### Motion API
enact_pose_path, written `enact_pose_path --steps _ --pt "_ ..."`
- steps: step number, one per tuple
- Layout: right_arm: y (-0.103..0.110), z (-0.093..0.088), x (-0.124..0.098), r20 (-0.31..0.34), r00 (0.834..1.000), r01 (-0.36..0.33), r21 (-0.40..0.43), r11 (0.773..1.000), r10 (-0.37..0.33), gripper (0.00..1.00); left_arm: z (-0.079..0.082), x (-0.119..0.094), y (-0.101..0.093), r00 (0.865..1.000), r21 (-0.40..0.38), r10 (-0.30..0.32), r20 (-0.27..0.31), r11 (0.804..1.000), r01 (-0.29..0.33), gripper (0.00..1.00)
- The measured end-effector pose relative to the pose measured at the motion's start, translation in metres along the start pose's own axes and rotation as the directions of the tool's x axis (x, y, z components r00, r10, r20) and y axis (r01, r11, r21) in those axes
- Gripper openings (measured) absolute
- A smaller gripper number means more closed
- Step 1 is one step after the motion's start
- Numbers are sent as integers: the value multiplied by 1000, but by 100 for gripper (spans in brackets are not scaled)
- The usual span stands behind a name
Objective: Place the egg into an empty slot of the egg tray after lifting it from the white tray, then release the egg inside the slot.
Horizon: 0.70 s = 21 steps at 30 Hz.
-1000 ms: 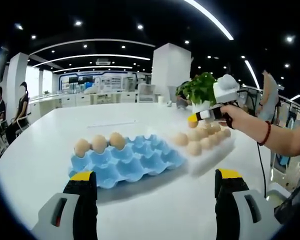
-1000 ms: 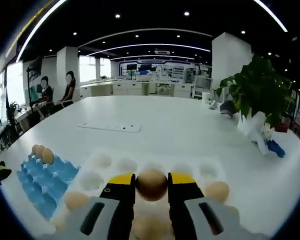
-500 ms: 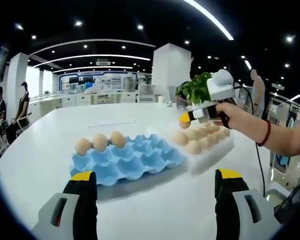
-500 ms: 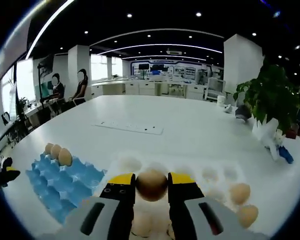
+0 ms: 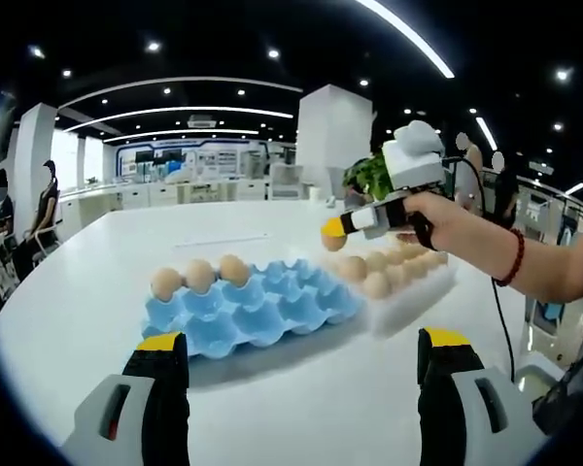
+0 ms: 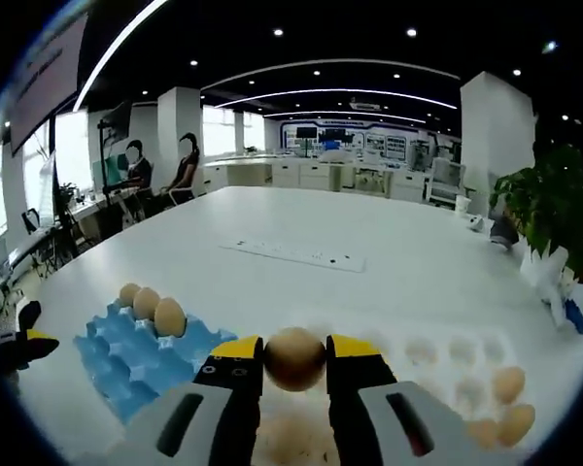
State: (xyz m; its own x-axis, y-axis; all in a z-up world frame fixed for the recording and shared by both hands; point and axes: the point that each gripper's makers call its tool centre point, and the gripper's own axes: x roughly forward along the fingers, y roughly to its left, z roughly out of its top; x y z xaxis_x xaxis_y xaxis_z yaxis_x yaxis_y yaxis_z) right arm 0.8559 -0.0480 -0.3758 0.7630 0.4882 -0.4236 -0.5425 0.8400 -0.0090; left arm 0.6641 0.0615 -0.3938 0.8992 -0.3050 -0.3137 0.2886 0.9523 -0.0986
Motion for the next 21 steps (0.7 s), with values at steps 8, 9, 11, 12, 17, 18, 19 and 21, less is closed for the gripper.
enact_pose_path --steps 8,9,11,12,17,18,19,21 --pt "30 3 9 8 998 -65 -13 998 65 26 -3 -3 3 1000 6 3 -5 1000 -3 100" --pt "34 5 11 11 997 -77 -17 997 77 26 -3 -3 3 1000 7 4 -5 1000 -4 100" --pt "40 6 15 14 996 -88 -24 996 89 26 -2 -4 3 1000 7 6 0 1000 -6 100" --pt "43 6 16 12 995 -96 -23 995 96 26 -1 -4 2 1000 7 5 1 1000 -5 100" --pt "59 8 25 15 990 -139 -33 990 140 26 -2 -6 2 1000 6 7 3 1000 -7 100" --pt "62 8 28 16 989 -146 -31 989 147 26 -2 -6 1 1000 5 7 2 1000 -7 100" --pt "65 7 29 12 988 -155 -32 987 155 26 -2 -6 1 1000 5 6 2 1000 -6 100" --pt "69 6 31 13 986 -164 -29 986 165 26 -3 -6 0 1000 4 6 1 1000 -6 100"
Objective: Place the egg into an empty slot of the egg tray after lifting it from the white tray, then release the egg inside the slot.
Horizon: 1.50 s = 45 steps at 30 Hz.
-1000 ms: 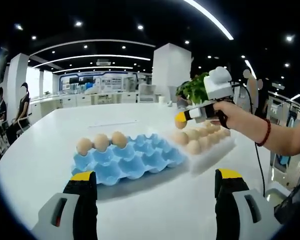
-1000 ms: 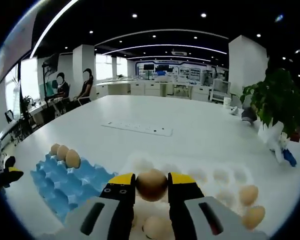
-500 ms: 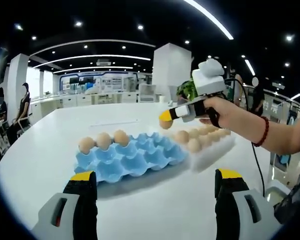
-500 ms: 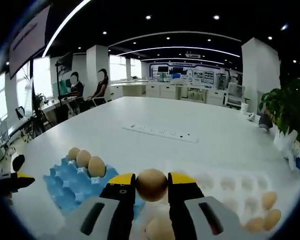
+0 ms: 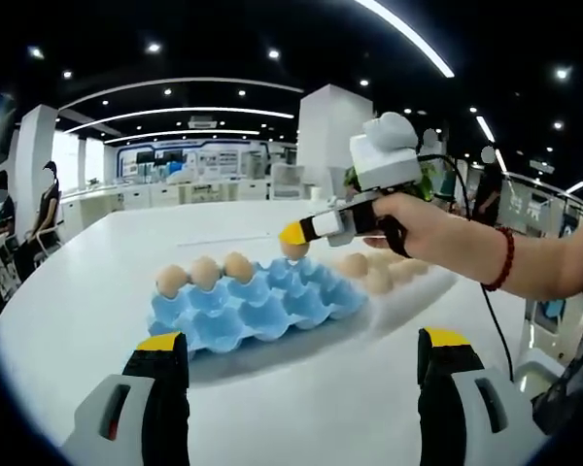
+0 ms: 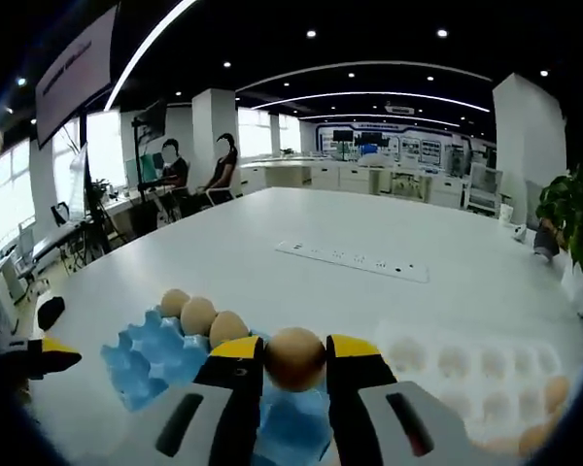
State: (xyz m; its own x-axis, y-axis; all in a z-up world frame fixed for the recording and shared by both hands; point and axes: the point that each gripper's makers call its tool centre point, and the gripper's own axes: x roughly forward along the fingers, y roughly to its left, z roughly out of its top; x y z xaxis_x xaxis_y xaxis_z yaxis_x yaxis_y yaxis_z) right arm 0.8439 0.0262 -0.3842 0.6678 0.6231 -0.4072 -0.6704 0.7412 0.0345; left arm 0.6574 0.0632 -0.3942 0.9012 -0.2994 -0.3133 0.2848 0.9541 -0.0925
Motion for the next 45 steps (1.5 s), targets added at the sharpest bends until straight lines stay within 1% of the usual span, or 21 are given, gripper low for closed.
enact_pose_path --steps 8,10,13,18,25,33,34,36,38,39,40,41,42,43,45 --pt "14 -6 13 -6 999 -35 -28 999 35 26 2 0 -6 1000 1 -3 3 1000 3 100" --pt "14 -10 17 -27 999 -30 -30 999 29 26 2 0 -7 1000 3 -3 5 1000 3 100" --pt "15 -13 20 -35 998 -47 -2 999 47 26 2 0 -10 1000 3 -5 4 1000 5 100" --pt "14 -19 27 -54 997 -50 3 999 50 26 1 0 -12 1000 6 -5 -2 1000 5 100" --pt "17 -28 35 -89 994 -58 9 998 58 26 -1 -1 -8 1000 3 3 -8 1000 -3 100" --pt "19 -27 36 -73 996 -62 -32 998 59 27 -2 0 -4 1000 3 7 -16 1000 -7 100" --pt "19 -27 37 -73 996 -62 -30 998 59 28 -2 0 -4 1000 2 6 -13 1000 -6 100" --pt "17 -28 38 -64 996 -66 20 998 67 30 -3 0 -4 1000 0 4 -15 1000 -4 100" --pt "18 -28 39 -55 995 -85 1 996 85 33 -4 0 -3 1000 0 7 -17 1000 -7 100" --pt "18 -28 38 -53 995 -85 2 996 85 33 -4 0 -3 1000 0 7 -17 1000 -7 100" --pt "20 -28 36 -49 993 -104 8 995 104 34 -4 0 -3 1000 -3 5 -16 1000 -5 100" --pt "20 -28 35 -52 994 -99 2 995 99 36 -4 0 -2 1000 -7 6 -16 1000 -6 100" --pt "19 -26 36 -46 995 -92 -29 995 90 36 -5 0 -2 1000 -8 6 -15 1000 -6 100" --pt "20 -26 36 -45 995 -94 -39 995 92 37 -5 0 -2 1000 -8 7 -17 1000 -7 100" --pt "22 -28 34 -43 994 -98 -34 995 97 37 -5 1 -1 1000 -6 10 -18 1000 -10 100"
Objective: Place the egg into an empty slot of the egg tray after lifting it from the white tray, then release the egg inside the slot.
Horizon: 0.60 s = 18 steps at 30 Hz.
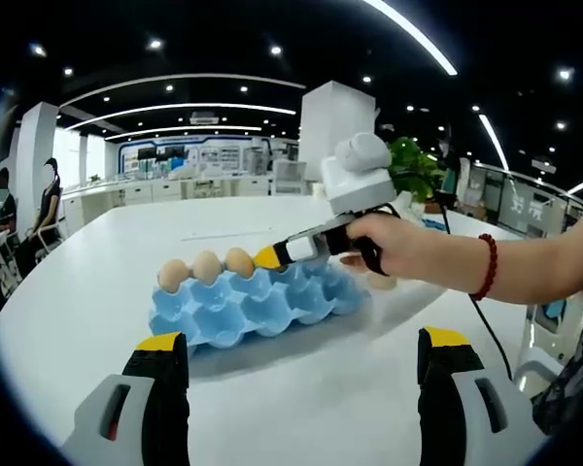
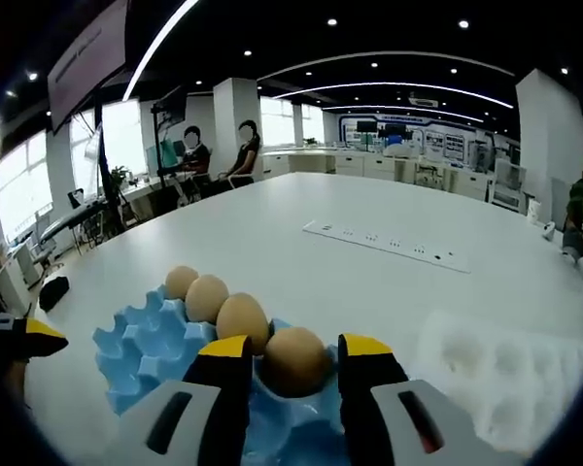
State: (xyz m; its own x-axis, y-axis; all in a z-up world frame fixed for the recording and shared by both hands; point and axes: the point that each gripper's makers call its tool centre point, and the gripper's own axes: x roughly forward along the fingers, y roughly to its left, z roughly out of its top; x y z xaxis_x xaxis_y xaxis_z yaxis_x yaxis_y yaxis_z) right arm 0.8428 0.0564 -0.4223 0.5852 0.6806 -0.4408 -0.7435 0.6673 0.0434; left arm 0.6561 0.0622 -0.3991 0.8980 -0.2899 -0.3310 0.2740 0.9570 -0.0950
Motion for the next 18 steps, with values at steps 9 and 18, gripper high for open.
enact_pose_path --steps 9,18 --pt "-5 -1 -2 7 1000 2 14 1000 -2 40 -1 -1 2 1000 -6 5 0 1000 -5 100" --pt "-14 6 -20 40 998 45 -29 999 -44 40 2 -2 1 1000 -9 10 9 1000 -10 100"
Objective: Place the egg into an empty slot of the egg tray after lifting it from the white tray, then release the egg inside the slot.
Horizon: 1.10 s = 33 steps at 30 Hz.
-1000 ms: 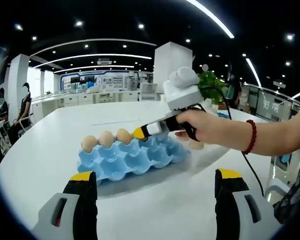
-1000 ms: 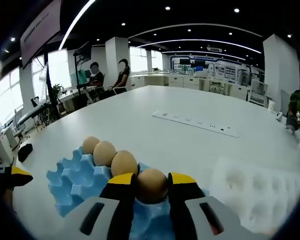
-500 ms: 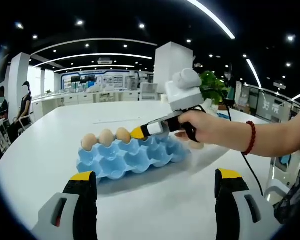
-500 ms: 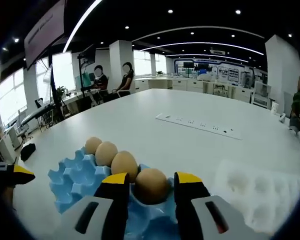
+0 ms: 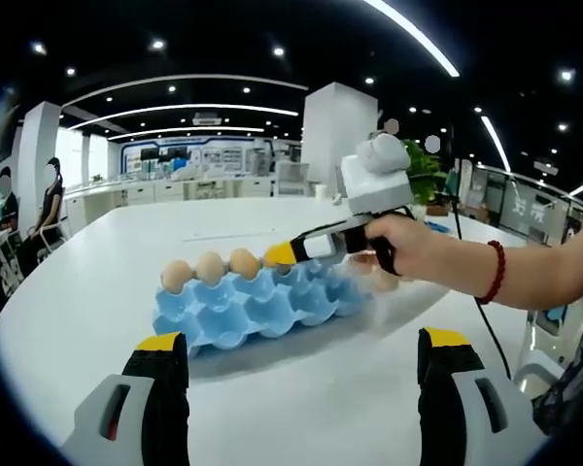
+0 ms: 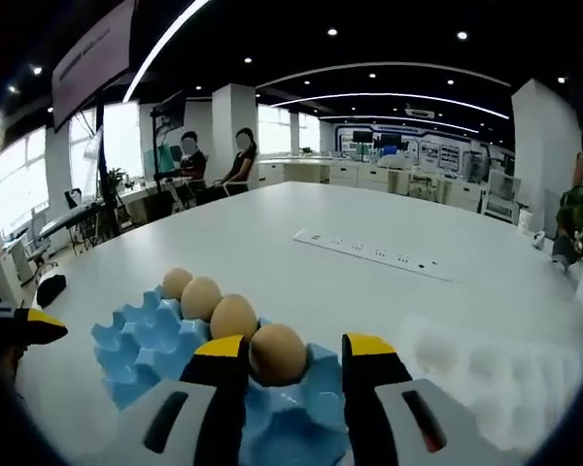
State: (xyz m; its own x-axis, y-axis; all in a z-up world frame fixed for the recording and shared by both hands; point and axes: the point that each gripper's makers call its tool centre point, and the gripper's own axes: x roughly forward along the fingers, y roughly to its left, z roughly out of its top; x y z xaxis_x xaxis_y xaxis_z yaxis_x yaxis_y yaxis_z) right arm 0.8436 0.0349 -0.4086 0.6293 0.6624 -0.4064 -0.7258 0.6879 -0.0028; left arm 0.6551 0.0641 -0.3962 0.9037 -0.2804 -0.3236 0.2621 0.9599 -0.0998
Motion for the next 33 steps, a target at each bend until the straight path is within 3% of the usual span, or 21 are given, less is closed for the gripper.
enact_pose_path --steps 10,33 --pt "-18 -3 -11 -9 1000 25 22 999 -25 46 0 0 -4 1000 6 -8 -7 1000 8 100" --pt "-46 -14 -32 -32 997 74 41 996 -73 45 4 7 -4 1000 30 -25 -8 999 26 100"
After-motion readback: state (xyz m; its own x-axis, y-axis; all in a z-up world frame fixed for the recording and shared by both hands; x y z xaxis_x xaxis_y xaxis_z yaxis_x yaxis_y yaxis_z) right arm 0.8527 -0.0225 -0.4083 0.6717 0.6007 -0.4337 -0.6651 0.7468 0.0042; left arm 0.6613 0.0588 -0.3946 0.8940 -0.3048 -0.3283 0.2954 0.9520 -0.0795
